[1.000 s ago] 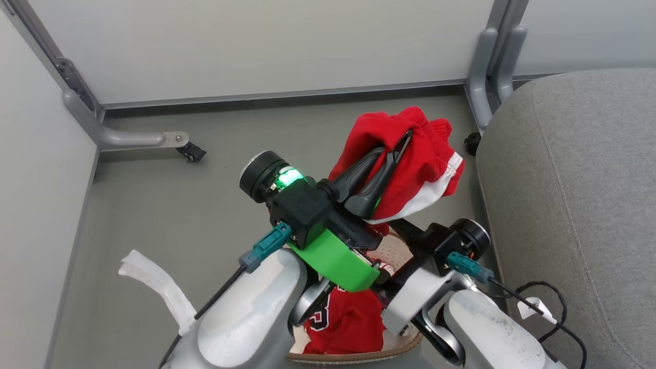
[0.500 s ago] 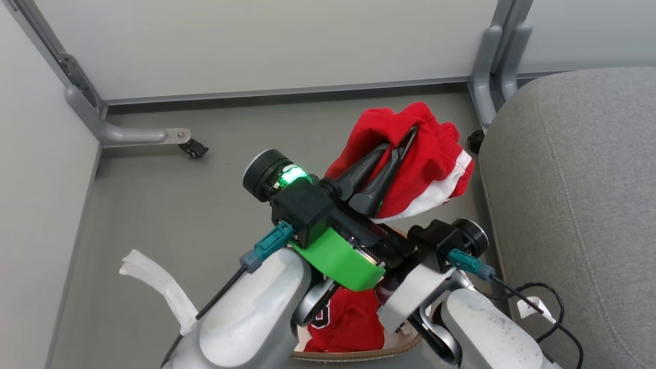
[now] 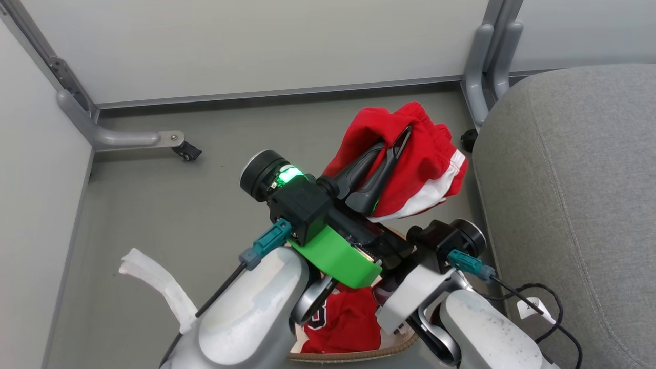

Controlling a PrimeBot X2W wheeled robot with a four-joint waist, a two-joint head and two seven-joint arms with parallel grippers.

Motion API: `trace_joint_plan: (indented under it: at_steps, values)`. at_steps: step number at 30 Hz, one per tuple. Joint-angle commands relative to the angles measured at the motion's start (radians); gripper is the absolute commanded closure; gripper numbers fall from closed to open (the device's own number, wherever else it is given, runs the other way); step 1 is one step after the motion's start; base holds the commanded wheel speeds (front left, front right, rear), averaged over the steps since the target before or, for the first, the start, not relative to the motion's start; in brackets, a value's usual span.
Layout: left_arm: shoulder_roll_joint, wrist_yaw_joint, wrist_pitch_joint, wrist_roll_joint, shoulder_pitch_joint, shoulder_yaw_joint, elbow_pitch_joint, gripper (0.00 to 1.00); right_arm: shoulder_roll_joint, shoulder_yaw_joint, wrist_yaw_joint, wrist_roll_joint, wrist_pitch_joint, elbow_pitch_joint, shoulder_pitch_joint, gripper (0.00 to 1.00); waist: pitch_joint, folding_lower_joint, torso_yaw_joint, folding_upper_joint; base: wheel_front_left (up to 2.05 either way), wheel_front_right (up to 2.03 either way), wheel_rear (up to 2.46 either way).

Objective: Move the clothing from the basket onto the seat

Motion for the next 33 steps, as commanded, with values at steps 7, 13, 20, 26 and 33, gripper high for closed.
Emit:
trace_joint_plan:
  at_steps: [7,13,20,26,33]
  values:
    - [-0.002,-0.005,-0.001,0.015,-0.01,-0.006,0.013,1.0,-0.002,-0.002,0.0,0.008,-0.002,-0.008,0.009,1.0,0.01,0.0,-0.004,0.0,0.0,0.0,0.0]
    - [-0.001,-0.01,-0.001,0.011,-0.016,-0.016,0.033,1.0,-0.002,-0.012,0.0,0.004,-0.002,-0.011,0.005,1.0,0.016,0.0,-0.004,0.0,0.0,0.0,0.0]
    - [-0.001,-0.007,-0.001,0.02,-0.018,-0.025,0.059,0.04,-0.002,-0.024,0.0,0.004,-0.002,-0.014,0.008,1.0,0.016,0.0,-0.004,0.0,0.0,0.0,0.0]
    - [-0.001,-0.003,-0.001,0.023,-0.02,-0.03,0.072,0.0,-0.002,-0.035,0.0,0.004,-0.002,-0.017,0.017,1.0,0.017,0.0,-0.004,0.0,0.0,0.0,0.0]
    - [-0.001,0.0,-0.001,0.028,-0.022,-0.03,0.076,0.0,-0.002,-0.062,0.0,-0.003,-0.002,-0.022,0.017,1.0,0.026,0.0,-0.012,0.0,0.0,0.0,0.0]
